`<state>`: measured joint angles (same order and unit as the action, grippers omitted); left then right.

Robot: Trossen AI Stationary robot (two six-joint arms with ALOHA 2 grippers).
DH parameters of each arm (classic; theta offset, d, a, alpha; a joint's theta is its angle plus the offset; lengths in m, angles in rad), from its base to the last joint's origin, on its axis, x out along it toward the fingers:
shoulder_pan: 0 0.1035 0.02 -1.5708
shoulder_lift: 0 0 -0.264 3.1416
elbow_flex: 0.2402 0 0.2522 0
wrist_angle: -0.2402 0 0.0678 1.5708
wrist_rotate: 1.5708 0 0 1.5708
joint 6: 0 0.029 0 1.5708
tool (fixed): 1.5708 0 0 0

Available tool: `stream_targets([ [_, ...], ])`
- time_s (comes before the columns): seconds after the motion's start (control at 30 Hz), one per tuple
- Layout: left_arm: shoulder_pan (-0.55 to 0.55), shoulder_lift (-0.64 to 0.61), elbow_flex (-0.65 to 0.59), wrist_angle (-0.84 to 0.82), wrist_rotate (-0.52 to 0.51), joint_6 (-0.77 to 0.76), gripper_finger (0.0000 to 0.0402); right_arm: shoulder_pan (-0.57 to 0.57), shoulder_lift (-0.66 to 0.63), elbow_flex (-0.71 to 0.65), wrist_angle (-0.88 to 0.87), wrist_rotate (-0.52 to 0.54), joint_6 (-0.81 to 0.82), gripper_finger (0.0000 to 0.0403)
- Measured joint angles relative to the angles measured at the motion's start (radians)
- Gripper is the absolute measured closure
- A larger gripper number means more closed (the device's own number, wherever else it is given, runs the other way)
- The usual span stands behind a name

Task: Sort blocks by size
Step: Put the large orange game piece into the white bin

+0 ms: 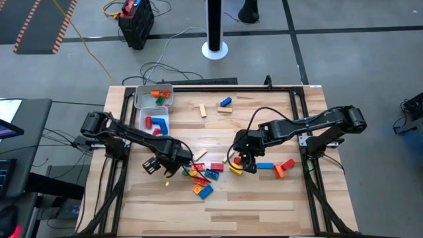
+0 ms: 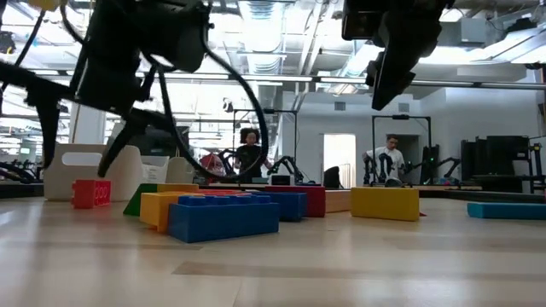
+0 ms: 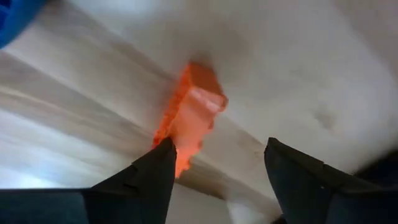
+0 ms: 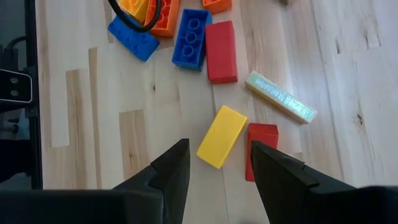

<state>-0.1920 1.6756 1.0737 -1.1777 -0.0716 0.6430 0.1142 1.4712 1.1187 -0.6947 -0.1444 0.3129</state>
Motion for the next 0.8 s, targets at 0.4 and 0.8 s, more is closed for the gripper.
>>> stream_targets([
  [0.4,-0.054,-0.003,-0.071,0.194,-0.061,0.012,0.0240,-0.007,0.000,0.000,-0.012,-0.001,0.001,0.0209],
  [0.8,-0.041,0.000,-0.052,0.208,-0.091,-0.058,0.0339,-0.019,0.000,0.000,-0.016,-0.001,-0.003,0.0209],
])
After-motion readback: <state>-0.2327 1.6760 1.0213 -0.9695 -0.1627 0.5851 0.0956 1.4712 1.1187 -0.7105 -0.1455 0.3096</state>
